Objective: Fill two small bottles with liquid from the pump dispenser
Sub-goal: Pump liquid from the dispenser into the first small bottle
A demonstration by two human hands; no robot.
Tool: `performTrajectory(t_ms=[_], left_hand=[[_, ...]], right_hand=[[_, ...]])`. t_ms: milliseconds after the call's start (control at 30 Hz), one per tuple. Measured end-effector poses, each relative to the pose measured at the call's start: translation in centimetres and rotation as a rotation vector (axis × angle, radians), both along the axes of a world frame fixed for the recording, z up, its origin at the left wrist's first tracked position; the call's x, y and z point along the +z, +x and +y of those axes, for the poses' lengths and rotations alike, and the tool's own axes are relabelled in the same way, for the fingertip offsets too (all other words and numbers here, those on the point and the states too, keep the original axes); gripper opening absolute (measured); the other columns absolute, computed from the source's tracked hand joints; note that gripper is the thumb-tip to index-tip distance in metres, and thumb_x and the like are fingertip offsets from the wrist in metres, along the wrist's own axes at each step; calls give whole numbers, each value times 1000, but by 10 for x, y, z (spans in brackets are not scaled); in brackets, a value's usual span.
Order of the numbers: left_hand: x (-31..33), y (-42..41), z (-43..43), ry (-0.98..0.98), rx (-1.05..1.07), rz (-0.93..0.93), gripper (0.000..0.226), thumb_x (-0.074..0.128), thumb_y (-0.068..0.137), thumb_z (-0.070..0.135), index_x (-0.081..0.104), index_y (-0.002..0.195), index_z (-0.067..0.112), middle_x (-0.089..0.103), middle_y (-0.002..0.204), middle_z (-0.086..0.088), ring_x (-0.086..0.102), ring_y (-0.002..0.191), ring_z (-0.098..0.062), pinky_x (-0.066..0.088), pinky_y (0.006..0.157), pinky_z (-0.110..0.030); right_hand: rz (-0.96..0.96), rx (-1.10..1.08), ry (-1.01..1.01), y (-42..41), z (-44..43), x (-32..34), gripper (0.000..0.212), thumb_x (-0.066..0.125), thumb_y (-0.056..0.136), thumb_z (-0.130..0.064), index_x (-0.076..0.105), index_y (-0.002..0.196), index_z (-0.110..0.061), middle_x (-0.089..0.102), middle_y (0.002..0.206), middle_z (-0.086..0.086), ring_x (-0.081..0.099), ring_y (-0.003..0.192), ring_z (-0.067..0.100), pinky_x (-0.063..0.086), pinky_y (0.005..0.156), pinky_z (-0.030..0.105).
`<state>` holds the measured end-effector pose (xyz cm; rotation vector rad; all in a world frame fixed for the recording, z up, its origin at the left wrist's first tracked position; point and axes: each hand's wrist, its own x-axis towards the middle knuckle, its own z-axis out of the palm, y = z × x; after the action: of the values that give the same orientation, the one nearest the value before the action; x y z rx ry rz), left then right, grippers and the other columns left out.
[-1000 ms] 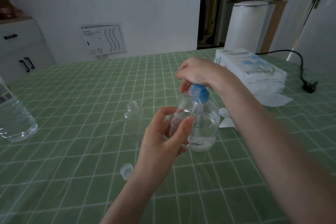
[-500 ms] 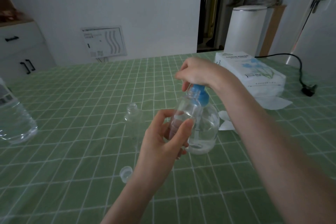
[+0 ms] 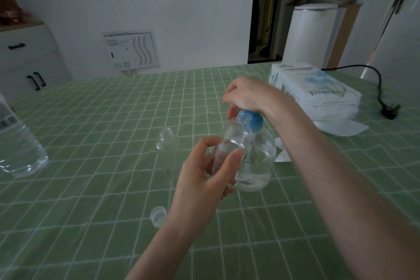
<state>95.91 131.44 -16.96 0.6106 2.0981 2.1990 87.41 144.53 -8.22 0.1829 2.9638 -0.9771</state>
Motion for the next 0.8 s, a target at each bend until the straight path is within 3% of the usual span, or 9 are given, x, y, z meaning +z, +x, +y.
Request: performTrajectory(t_ms=[167, 333, 533, 800], left_hand=[[1, 0, 0, 10, -4, 1, 17, 63, 73, 40, 61, 86, 31, 67, 67, -1, 56, 53, -7, 44, 47, -18], [2, -1, 2, 22, 0, -1, 18, 64, 72, 41, 61, 86, 31, 66, 66, 0, 55, 52, -6, 43, 48, -16], [0, 1, 1, 17, -3, -3, 25, 65, 68, 48, 61, 85, 30, 66, 66, -2, 55, 52, -8, 43, 47, -16], [3, 1, 1, 29, -11, 15, 33, 67, 66, 54, 61, 87, 30, 66, 67, -2, 56, 52, -7, 44, 48, -17]], right_hand=[[82, -3, -39, 2, 2, 7, 38, 51, 93, -15, 56, 124, 6, 73, 102, 22, 67, 103, 39, 50, 95, 52], [11, 16, -15, 0, 0, 8, 30, 51, 95, -18, 62, 116, 1, 72, 105, 19, 69, 101, 32, 49, 98, 46], [-36, 19, -23, 1, 1, 1, 32, 49, 96, -20, 60, 119, 0, 69, 108, 17, 66, 104, 30, 45, 101, 42], [-5, 36, 45, 2, 1, 13, 35, 49, 97, -22, 63, 119, 1, 73, 103, 16, 68, 103, 30, 48, 95, 39]])
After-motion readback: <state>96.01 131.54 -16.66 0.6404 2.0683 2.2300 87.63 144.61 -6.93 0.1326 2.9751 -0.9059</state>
